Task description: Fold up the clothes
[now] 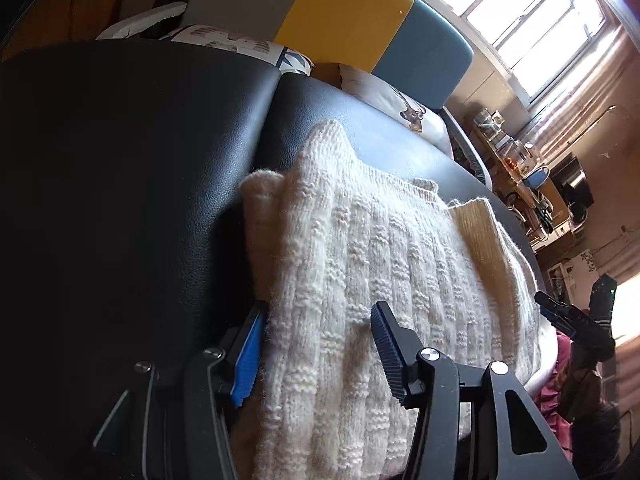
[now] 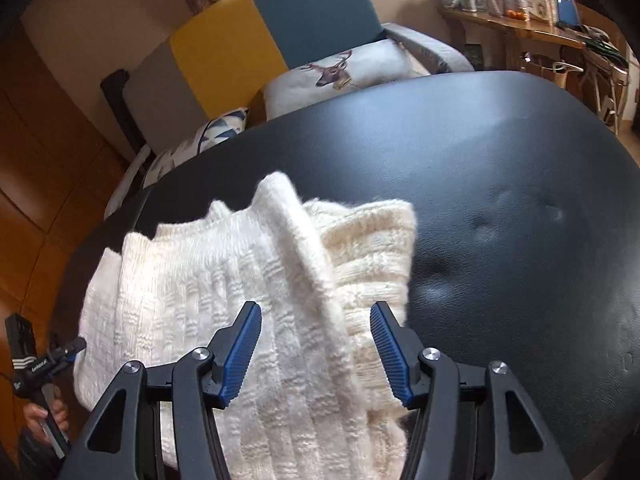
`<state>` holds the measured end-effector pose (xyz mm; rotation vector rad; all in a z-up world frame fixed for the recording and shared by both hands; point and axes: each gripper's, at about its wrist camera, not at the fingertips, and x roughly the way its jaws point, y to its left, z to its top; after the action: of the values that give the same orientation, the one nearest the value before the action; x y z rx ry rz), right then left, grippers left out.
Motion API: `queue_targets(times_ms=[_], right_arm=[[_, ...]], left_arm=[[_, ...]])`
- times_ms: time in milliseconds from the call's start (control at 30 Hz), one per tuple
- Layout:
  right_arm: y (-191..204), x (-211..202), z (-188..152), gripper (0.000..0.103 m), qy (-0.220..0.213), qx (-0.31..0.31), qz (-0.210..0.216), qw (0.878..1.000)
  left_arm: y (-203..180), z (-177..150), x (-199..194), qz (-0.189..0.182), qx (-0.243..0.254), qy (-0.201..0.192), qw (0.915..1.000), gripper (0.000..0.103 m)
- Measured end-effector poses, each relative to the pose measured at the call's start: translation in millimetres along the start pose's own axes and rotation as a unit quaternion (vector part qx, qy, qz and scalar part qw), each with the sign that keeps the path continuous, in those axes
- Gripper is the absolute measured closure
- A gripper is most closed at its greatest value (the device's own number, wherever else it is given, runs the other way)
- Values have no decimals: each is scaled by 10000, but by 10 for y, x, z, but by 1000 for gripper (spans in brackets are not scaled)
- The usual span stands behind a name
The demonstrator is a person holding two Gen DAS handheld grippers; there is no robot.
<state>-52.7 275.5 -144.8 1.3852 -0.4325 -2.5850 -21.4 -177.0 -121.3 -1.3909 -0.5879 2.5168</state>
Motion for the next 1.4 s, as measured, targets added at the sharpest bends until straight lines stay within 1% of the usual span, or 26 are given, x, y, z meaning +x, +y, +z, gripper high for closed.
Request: queue_targets(times_ms=[67,100,133,167,200,267,367,433,500,533,567,600,667,733,767,833,933,967,1067,1133,1200,1233,1267,1300,1333,1400], right_arm=[[128,79,-31,89,116,-444,-245,9986],[179,118,-50,91,238,-595,-361,9973],[236,145,-65,92,304,-781,-496,9952],[290,145,-74,96,334,-957,-645,9928],[322,82,-74,96,268,-1063,-774,9909],[325,-100,-69,96,53,-1101,-949,9894],[95,16,-103,97,330,-862,-1284,9874],[-65,83,-153,96,433,-508,-1167,9909],[-88,41,-137,93,398,-310,-986,9938],[-90,-2,-126,91,331,-273,-950,9946],[-97,-62,-113,86,238,-235,-922,9952],[-105,-121,-100,84,144,-197,-895,9957],[-103,-332,-39,82,-306,-132,-901,9954],[-18,-539,24,78,-748,-214,-721,9944],[57,-574,71,77,-806,-306,-557,9947],[267,-501,202,77,-589,-578,-154,9965],[608,-276,428,77,-169,-1045,341,9938],[711,-161,492,77,-20,-1212,412,9918],[950,188,609,77,340,-1675,430,9844],[1039,433,693,77,637,-1928,427,9782],[1020,667,736,77,956,-2004,229,9748],[998,779,752,77,1106,-2024,116,9730],[962,864,745,77,1240,-2043,29,9710],[930,916,720,76,1320,-2081,2,9692],[928,941,698,76,1300,-2155,-1,9678],[969,915,643,76,1166,-2368,-85,9645]], left_arm=[[-40,-10,14,67,100,19,9999,52],[-46,-10,23,101,117,27,9999,55],[-53,-7,20,154,146,5,9998,73],[-73,-12,-6,260,187,-43,9995,86],[-76,-10,-41,227,203,-77,9995,95],[-80,-6,-106,172,237,-143,9995,95],[-50,-27,-10,354,366,-29,9987,95],[-38,-17,15,437,342,11,9985,92],[-53,10,-45,460,334,-17,9984,90],[-72,32,-118,459,379,-113,9982,85],[-103,65,-194,420,461,-215,9978,85],[-142,105,-269,369,552,-287,9974,84],[-245,210,-387,239,789,-413,9957,76],[-403,335,-397,67,1141,-525,9921,58],[-496,397,-367,-19,1347,-536,9894,55],[-685,519,-302,-187,1765,-551,9826,53],[-1030,616,75,-134,2584,-160,9658,53],[-1125,637,225,-86,2809,28,9597,53],[-1252,667,623,91,3154,540,9474,53],[-1202,680,793,12,3045,782,9493,53],[-1152,693,963,-66,2934,1024,9505,53],[-1125,700,1042,-111,2871,1134,9511,55],[-1081,714,1043,-219,2729,1121,9553,57],[-1039,724,1033,-282,2596,1079,9593,66],[-1005,724,1008,-305,2456,982,9639,80],[-966,698,947,-310,2244,757,9710,93]])
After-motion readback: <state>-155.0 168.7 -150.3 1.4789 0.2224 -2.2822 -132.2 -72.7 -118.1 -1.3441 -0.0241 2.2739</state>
